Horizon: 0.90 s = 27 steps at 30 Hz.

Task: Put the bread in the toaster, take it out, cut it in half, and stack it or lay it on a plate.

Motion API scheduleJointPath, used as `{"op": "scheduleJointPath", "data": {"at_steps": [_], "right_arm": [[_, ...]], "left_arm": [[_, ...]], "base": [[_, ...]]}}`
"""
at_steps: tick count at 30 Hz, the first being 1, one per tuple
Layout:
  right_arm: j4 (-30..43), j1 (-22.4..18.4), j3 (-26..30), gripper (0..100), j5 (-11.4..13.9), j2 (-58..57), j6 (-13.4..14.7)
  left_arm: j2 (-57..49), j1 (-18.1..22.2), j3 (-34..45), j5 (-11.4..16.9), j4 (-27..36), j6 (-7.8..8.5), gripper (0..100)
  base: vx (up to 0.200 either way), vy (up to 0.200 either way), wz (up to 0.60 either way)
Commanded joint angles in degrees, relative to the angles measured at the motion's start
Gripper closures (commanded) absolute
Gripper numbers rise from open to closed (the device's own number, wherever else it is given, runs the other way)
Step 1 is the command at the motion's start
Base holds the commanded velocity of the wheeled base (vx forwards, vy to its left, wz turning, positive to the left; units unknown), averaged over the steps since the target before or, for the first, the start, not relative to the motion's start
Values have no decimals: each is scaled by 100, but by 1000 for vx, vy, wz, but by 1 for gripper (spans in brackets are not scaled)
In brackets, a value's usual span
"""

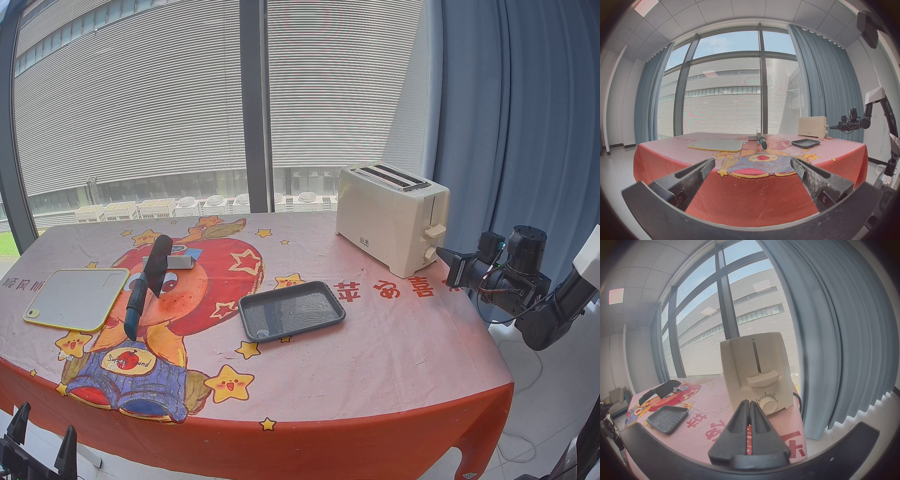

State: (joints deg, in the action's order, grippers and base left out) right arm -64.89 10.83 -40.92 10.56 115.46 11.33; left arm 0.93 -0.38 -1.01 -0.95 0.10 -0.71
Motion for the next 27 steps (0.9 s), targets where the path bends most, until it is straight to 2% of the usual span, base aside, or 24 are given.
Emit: {"op": "scheduleJointPath", "data": {"at_steps": [1,27], "right_arm": [[-6,-1,-30,100,8,56,1],[-76,60,-302,100,-1,399,45]], "left_arm": [[-66,3,101,-2,-1,0,0],[-66,3,101,-2,-1,0,0]], "base": [[0,0,0],[0,0,0]]}}
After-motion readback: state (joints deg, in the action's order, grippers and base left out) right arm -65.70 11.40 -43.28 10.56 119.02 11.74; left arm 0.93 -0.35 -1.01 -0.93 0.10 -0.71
